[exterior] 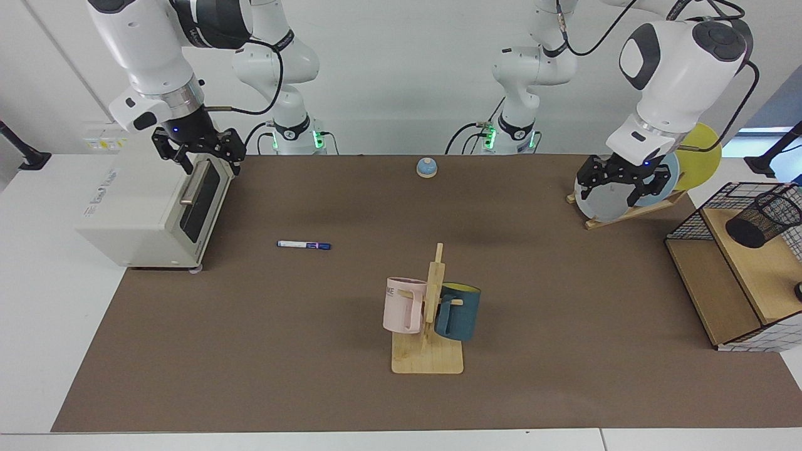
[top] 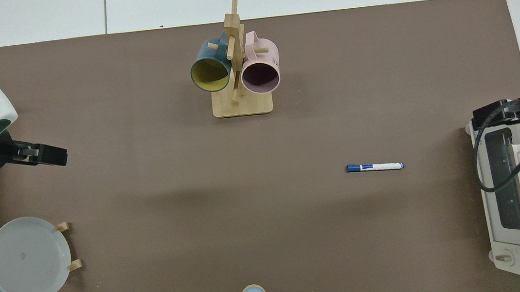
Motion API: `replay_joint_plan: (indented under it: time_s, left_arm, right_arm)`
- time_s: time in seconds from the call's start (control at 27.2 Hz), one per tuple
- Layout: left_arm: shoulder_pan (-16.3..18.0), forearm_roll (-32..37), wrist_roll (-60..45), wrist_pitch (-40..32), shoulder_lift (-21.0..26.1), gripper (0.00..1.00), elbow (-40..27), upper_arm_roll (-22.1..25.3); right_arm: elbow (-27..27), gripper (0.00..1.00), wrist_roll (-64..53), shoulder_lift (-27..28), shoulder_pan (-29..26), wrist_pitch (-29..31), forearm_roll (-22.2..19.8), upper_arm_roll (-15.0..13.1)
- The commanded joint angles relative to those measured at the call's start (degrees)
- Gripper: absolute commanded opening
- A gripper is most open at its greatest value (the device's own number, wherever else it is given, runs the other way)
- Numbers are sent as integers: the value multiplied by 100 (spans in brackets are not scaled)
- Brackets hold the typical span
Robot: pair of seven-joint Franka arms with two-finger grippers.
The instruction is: Put markers into pen holder
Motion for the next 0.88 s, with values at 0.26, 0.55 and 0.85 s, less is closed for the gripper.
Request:
replay_joint_plan:
  time_s: [0.26,0.55,0.85]
  left_arm:
    - [-42,29,14,-26,75,100,30,-17]
    - [-51,29,23,-114,40,100,30,-8]
    - [-7,29,14,-123,-13,100,-22,18]
  right_arm:
    - [-151,100,-173,-125,-98,105,-39,28]
    - [-256,100,-68,-90,-230,966,-66,28]
    - [-353,100,1819,-134,-186,1019,4,37]
